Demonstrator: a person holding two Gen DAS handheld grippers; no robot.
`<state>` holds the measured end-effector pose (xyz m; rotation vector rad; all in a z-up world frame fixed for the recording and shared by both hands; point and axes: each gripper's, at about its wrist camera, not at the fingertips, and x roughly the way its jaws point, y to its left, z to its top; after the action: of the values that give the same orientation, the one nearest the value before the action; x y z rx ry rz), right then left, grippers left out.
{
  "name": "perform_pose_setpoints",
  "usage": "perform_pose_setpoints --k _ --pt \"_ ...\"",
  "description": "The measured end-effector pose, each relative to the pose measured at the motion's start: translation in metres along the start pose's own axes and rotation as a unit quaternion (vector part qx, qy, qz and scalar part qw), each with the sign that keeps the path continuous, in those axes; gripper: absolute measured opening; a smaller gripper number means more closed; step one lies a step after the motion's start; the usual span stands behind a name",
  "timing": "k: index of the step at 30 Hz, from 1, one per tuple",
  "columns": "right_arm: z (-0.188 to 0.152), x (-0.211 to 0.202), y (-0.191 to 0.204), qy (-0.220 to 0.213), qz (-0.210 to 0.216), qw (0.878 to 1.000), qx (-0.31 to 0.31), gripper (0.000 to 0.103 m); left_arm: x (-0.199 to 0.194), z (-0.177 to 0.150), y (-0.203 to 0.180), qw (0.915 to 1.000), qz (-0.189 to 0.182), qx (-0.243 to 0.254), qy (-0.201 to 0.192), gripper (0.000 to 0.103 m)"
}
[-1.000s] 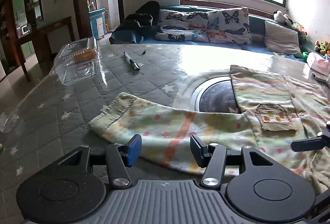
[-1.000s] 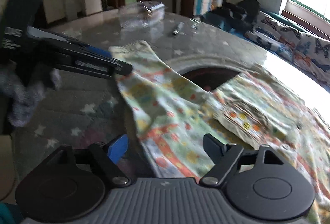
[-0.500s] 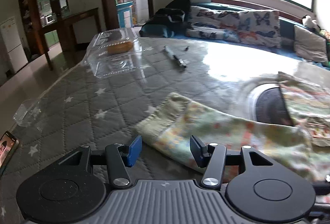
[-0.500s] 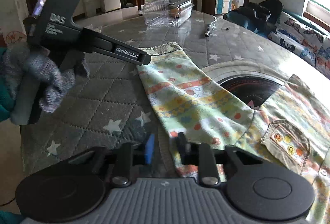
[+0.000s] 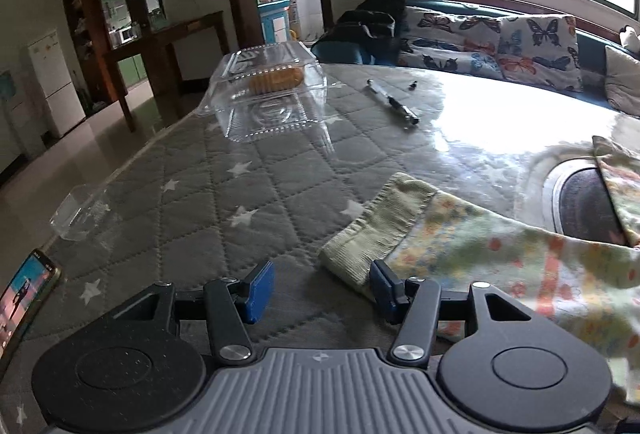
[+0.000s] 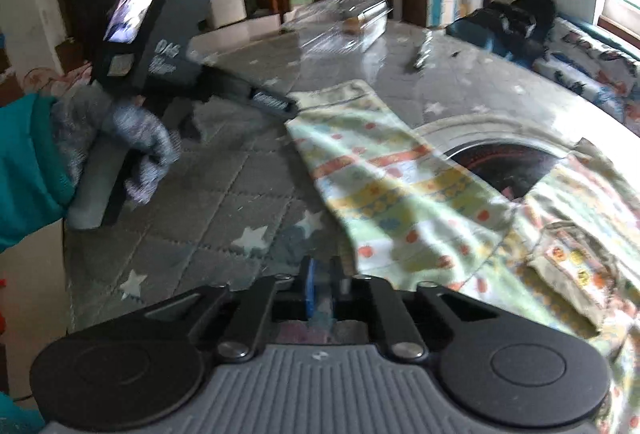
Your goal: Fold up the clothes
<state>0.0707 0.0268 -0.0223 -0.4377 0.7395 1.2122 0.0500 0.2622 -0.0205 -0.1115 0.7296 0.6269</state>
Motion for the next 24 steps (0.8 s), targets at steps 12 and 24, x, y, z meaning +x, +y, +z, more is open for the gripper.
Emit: perform_pose_setpoints --k 12,24 --pt "0.008 0.013 -0.012 -0.009 -0.034 0.999 0.005 0.02 -0.029 -0.007 -0.012 0.9987 -0.05 0.011 -0.006 0.057" --pt "0.01 0.012 -0.012 -0.006 0.014 0.999 0.032 0.001 -0.047 0.004 -0.033 0.9958 -0.087 0.021 -0.016 0.066"
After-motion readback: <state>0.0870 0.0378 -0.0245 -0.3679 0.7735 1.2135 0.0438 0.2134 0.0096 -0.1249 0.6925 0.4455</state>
